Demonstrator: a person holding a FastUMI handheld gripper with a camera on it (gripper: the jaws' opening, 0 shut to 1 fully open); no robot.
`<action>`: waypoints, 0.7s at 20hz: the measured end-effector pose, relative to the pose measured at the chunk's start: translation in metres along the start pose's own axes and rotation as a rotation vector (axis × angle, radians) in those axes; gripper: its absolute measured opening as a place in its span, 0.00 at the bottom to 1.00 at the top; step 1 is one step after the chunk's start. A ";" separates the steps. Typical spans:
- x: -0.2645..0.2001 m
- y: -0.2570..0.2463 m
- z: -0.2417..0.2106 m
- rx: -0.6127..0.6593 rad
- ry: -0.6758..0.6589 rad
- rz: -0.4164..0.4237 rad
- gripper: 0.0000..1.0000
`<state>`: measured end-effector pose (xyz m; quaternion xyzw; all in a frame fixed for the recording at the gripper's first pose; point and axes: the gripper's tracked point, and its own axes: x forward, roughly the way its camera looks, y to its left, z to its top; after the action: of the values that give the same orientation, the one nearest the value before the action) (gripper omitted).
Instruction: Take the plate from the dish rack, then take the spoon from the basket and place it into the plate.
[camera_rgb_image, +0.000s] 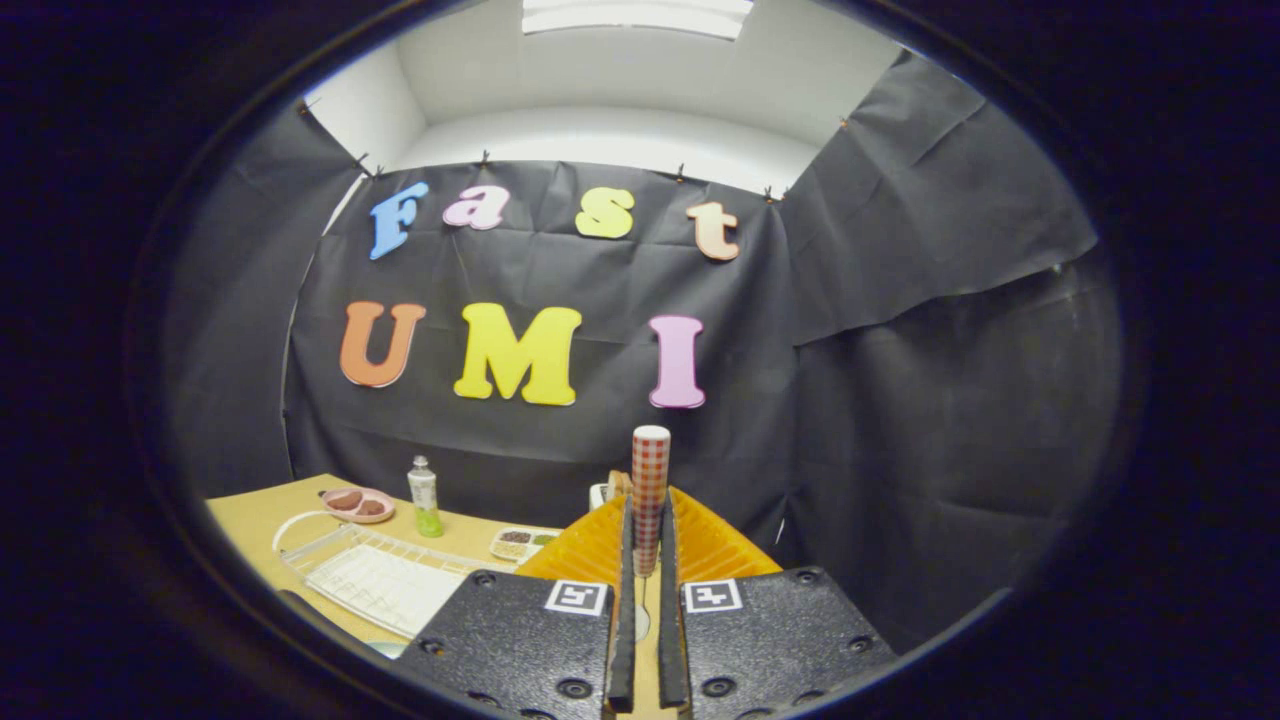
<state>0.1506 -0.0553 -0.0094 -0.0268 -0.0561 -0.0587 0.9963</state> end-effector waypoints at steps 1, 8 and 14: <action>-0.010 0.017 -0.002 -0.005 0.001 0.022 0.15; -0.077 0.135 -0.066 -0.055 0.067 0.171 0.15; -0.106 0.199 -0.111 -0.072 0.093 0.269 0.15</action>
<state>0.0817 0.1478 -0.1413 -0.0668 -0.0038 0.0721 0.9951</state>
